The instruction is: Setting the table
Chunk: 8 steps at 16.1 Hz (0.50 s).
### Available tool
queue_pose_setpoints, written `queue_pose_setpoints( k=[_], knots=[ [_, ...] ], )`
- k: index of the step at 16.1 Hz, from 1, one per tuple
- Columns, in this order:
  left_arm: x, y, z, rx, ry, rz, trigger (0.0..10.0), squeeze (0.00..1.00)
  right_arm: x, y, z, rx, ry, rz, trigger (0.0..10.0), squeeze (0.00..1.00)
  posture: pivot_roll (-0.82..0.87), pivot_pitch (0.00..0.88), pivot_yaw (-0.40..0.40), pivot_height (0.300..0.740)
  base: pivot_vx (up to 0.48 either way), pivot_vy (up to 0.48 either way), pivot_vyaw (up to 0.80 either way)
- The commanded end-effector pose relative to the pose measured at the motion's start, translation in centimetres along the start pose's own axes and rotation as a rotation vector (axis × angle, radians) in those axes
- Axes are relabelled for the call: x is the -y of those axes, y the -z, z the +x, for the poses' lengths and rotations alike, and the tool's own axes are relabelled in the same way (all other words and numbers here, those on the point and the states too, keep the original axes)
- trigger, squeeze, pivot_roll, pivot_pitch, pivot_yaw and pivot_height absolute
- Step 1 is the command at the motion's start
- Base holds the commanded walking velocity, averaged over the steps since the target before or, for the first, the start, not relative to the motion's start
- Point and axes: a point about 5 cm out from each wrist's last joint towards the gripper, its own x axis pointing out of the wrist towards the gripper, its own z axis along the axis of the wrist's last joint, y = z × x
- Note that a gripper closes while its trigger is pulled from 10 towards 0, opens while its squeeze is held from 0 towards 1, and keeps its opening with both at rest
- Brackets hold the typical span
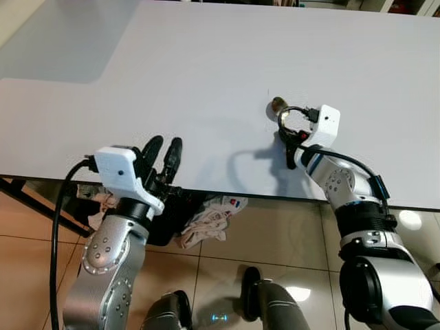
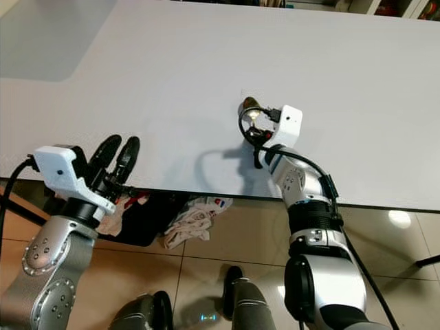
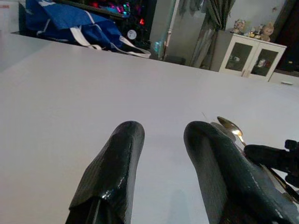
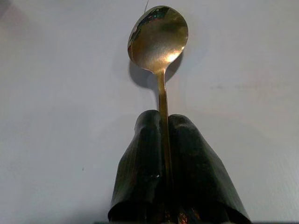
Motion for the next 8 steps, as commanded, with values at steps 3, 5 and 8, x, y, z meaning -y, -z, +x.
queue_pose_setpoints(
  k=[3, 5, 8],
  knots=[
    [0.0, -0.4, -0.1, 0.006, -0.017, 0.013, 10.0, 0.00, 0.4, 0.2, 0.2, -0.017, 0.052, -0.002, 10.0, 1.00, -0.09, 0.230, -0.013, 0.740, 0.000, 0.000, 0.00],
    [-0.1, -0.4, -0.2, 0.008, -0.024, 0.014, 10.0, 0.00, 0.4, -0.2, 0.2, 0.003, 0.050, 0.007, 10.0, 1.00, -0.09, 0.228, -0.016, 0.740, 0.000, 0.000, 0.00],
    [-0.2, -0.5, -0.1, 0.014, -0.031, 0.015, 10.0, 0.00, 0.4, -1.2, 0.1, 0.055, 0.043, 0.015, 10.0, 1.00, -0.09, 0.224, -0.018, 0.740, 0.000, 0.000, 0.00]
  ],
)
